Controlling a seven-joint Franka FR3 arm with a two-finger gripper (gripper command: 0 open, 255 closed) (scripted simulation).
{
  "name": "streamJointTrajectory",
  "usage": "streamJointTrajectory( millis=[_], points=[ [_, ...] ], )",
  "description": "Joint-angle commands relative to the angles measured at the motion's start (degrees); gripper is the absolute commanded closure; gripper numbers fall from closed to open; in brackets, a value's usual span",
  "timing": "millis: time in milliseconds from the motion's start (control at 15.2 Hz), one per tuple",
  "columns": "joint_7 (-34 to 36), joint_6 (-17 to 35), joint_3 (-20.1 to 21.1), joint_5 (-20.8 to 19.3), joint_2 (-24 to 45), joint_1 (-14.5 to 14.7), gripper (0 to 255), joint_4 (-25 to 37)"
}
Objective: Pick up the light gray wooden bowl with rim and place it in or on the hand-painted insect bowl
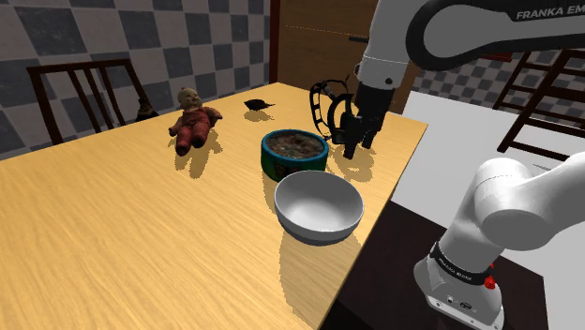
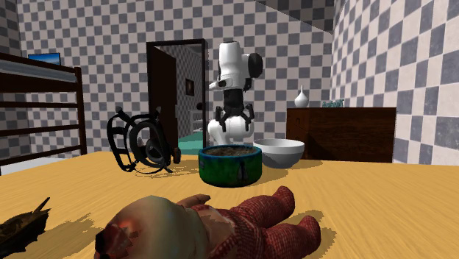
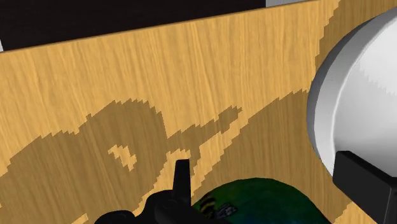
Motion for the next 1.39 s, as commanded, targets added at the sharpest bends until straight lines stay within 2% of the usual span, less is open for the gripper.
streamJointTrajectory(
  millis=[0, 264, 792, 1254, 1320],
  points=[
    [2.08, 1.96, 1.75, 2.58, 0.64, 1.38, 0, -1.05],
    [5.83, 5.82, 5.27, 7.34, 2.51, 4.06, 0, -2.25],
    [5.56, 12.25, 6.64, 8.72, 4.17, 4.71, 0, -6.95],
    [5.56, 12.25, 6.64, 8.72, 4.17, 4.71, 0, -6.95],
    [5.55, 12.26, 6.64, 8.72, 4.17, 4.71, 255, -6.96]
  ],
)
